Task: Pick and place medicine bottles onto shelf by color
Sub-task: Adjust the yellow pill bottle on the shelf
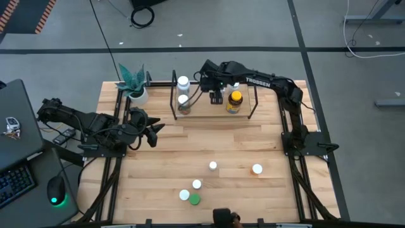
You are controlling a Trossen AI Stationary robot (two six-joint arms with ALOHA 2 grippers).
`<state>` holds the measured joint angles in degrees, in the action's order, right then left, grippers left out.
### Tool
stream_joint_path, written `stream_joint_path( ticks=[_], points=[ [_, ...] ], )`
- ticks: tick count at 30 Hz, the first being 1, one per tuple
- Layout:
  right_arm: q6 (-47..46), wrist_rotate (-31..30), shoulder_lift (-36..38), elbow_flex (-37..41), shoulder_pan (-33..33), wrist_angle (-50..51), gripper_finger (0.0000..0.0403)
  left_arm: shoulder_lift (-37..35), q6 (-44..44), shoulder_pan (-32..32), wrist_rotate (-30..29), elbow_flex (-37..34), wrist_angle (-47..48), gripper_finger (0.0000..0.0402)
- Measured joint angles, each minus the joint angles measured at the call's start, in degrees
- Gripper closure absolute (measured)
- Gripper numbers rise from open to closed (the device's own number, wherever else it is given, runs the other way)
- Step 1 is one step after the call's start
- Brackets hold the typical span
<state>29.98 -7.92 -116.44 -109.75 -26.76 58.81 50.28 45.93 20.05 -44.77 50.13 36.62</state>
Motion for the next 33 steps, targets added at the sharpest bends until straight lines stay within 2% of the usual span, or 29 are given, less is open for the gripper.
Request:
stream_joint_path(
  ticks=[8, 19, 33],
  points=[
    [-3.4, 6.02, -0.56, 0.02, 4.72, 9.33, 0.0173, 0.0, -0.07, -0.02, 0.0, 0.0, -0.02, 0.0228],
    [-8.19, 6.0, -0.66, 0.02, 4.42, 18.47, 0.02, 0.0, -0.07, -0.01, 0.02, 0.0, -0.02, 0.0228],
    [-9.49, 2.86, -0.66, 0.02, 3.72, 23.05, 0.0206, 0.0, -0.07, 0.0, 0.04, 0.0, -0.02, 0.0228]
  ],
)
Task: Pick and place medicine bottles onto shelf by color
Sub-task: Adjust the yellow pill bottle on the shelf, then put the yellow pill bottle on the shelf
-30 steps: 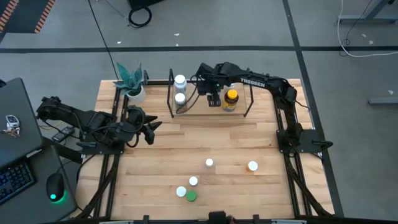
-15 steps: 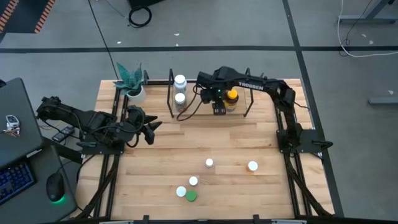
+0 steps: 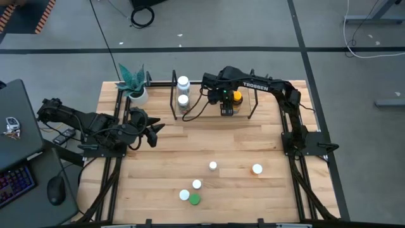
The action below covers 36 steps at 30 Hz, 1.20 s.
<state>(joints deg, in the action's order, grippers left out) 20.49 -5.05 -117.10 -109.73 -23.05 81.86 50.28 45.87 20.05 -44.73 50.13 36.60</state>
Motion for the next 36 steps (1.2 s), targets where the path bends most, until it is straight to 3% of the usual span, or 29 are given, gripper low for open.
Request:
stream_joint_path(
  ticks=[14, 25, 36],
  points=[
    [-0.99, -1.06, 0.63, 0.02, -0.27, 1.24, 0.0206, 0.0, 0.04, 0.0, 0.0, 0.0, 0.01, 0.0228],
    [-7.47, 8.12, 3.65, 0.08, 10.63, -3.14, 0.0211, 0.0, 0.02, 0.0, 0.0, 0.0, 0.02, 0.0228],
    [-19.03, 8.15, 12.02, 16.39, 21.81, -17.37, 0.0225, -0.02, 0.93, 0.09, 4.33, 0.0, 0.08, 0.0228]
  ],
)
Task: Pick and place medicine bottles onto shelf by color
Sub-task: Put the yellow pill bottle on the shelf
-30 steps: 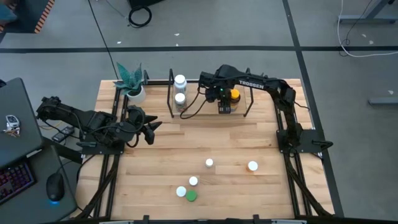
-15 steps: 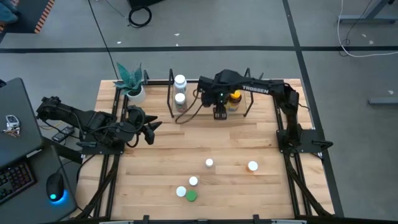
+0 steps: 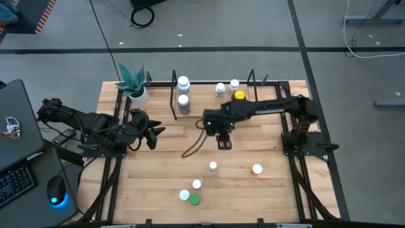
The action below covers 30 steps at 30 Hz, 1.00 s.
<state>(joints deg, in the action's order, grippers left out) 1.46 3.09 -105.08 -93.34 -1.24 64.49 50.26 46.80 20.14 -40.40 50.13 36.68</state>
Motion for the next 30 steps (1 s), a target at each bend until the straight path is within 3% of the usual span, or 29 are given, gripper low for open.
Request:
stream_joint_path(
  ticks=[7, 16, 24, 30],
  points=[
    [-9.29, -1.27, 10.08, 11.55, 5.44, -6.82, 0.0225, 0.01, 0.13, -0.04, 0.12, 0.0, -0.04, 0.0228],
    [-19.56, -5.51, 20.45, 20.43, 12.34, -5.31, 0.0215, 0.0, -0.06, -0.04, 0.03, 0.0, -0.05, 0.0228],
    [-28.03, -4.55, 26.94, 27.92, 19.36, -3.18, 0.0146, 0.01, -0.06, -0.04, -0.01, 0.0, -0.04, 0.0228],
    [-30.47, -3.24, 27.74, 34.33, 26.0, -8.65, 0.0097, 0.0, -0.06, -0.04, -0.03, 0.0, -0.04, 0.0228]
  ],
)
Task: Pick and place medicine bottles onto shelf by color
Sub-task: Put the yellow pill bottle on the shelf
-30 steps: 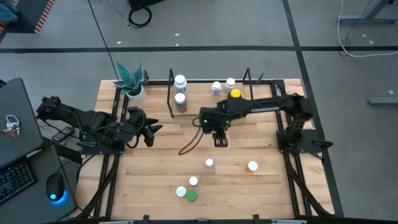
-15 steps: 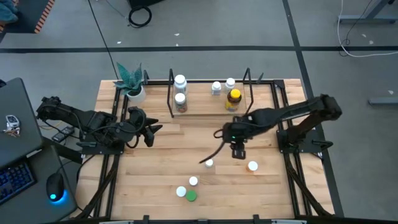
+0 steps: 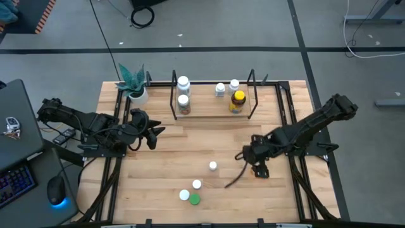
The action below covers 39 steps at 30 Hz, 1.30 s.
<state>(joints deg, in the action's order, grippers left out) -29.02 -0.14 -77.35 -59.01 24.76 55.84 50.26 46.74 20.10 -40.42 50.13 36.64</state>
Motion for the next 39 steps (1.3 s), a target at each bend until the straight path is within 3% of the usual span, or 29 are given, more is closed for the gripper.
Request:
stream_joint_path(
  ticks=[6, 11, 16, 23, 27, 34, 39],
  points=[
    [-2.09, -0.15, -2.52, 3.78, 5.37, -4.05, 0.0086, 0.02, 0.0, 0.0, 0.02, 0.0, 0.02, 0.0228],
    [-4.22, -3.99, -4.79, 4.31, 8.63, -4.03, 0.0091, 0.01, 0.02, 0.0, 0.02, 0.0, 0.02, 0.0228],
    [-5.53, -6.41, -7.09, 4.6, 10.31, -3.86, 0.0091, 0.0, 0.02, 0.0, 0.02, 0.0, 0.02, 0.0228],
    [-8.94, -5.27, -9.69, 8.08, 10.88, -5.09, 0.0094, 0.0, 0.02, 0.0, 0.02, 0.0, 0.02, 0.0228],
    [-8.68, -4.74, -9.77, 9.55, 10.86, -8.37, 0.0118, 0.0, 0.02, 0.0, 0.02, 0.0, 0.0, 0.0228],
    [-7.99, -4.52, -9.37, 9.99, 8.75, -11.26, 0.0195, 0.0, -0.05, 0.0, 0.02, 0.0, 0.02, 0.0228],
    [-1.38, -4.48, -8.81, 7.62, 4.09, -11.11, 0.0198, 0.02, -0.92, 0.0, 0.02, 0.0, 0.02, 0.0228]
  ],
)
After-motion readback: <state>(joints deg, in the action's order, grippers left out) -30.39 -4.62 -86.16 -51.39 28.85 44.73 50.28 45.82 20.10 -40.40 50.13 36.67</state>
